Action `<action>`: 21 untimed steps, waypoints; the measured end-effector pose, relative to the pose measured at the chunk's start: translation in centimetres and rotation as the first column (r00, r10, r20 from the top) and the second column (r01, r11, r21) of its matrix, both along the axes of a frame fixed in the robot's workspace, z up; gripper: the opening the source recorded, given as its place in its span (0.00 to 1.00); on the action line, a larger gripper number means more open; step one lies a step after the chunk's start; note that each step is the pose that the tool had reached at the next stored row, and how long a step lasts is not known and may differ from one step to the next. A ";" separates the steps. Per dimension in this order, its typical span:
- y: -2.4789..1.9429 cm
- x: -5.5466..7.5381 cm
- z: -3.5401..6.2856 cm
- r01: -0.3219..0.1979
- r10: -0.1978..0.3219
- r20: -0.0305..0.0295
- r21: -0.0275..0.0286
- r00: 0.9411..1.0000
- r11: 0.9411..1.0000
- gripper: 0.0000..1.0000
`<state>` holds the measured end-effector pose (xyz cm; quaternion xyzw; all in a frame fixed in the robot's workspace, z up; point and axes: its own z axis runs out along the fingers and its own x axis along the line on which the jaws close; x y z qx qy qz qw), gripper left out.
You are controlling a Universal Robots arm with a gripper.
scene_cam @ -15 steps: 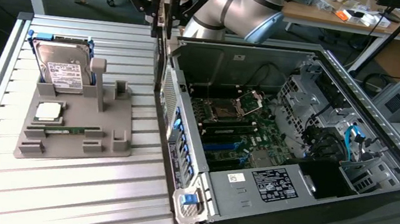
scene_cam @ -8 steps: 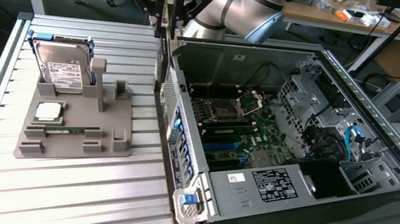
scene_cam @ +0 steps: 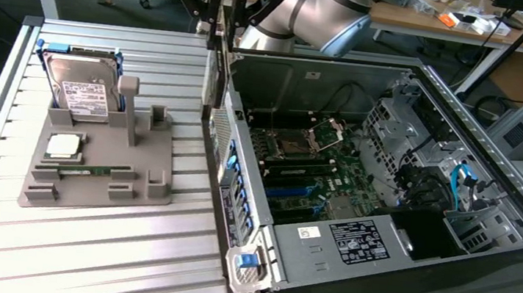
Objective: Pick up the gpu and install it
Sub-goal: 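Pick up the gpu and move the gpu toward the slot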
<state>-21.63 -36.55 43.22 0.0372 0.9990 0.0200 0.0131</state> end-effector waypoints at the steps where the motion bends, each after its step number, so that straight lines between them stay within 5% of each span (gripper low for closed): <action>1: 0.00 0.1 0.00 0.000 0.000 0.000 0.000 1.000 1.000 0.27; 21: 0.00 1.2 0.00 0.000 0.000 0.000 0.000 1.000 1.000 0.27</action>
